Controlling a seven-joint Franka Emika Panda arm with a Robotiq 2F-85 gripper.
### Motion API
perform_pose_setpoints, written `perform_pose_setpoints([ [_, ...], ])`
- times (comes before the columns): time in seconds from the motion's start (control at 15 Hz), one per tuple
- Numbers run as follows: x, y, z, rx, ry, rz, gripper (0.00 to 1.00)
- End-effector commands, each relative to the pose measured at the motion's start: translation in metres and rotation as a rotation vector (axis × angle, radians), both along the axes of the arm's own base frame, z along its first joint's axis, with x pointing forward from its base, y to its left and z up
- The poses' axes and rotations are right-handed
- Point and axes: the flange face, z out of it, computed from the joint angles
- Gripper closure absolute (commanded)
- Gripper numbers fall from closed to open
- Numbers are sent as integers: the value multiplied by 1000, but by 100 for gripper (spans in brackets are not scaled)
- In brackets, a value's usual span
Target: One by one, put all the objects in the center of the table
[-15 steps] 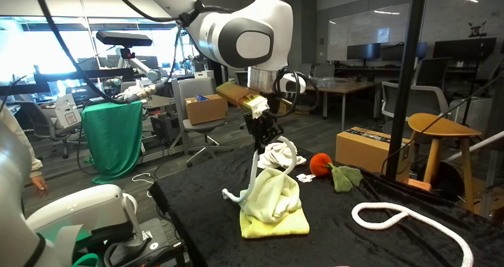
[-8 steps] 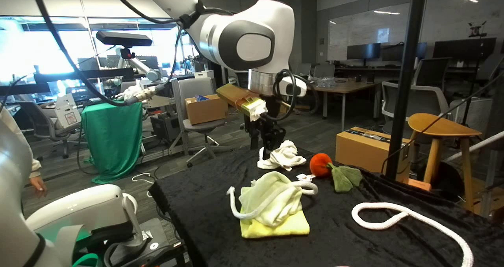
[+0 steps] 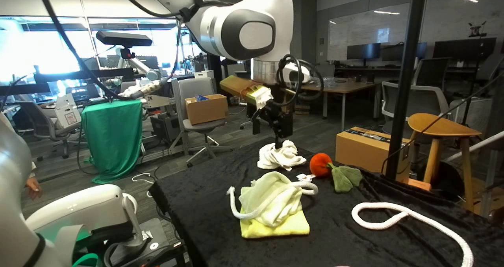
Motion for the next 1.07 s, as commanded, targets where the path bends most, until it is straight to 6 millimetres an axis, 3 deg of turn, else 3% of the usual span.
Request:
perform_pose_setpoints([
  [0.0, 31, 14, 31, -31, -86, 27, 0],
  [0.27, 75, 25, 47, -61, -148, 55, 0],
  [0.47, 110, 31, 42, -90, -173, 64, 0],
  [0.67, 140, 35, 29, -113, -179, 73, 0],
  [1.0, 179, 44, -11, -150, -162, 86, 0],
])
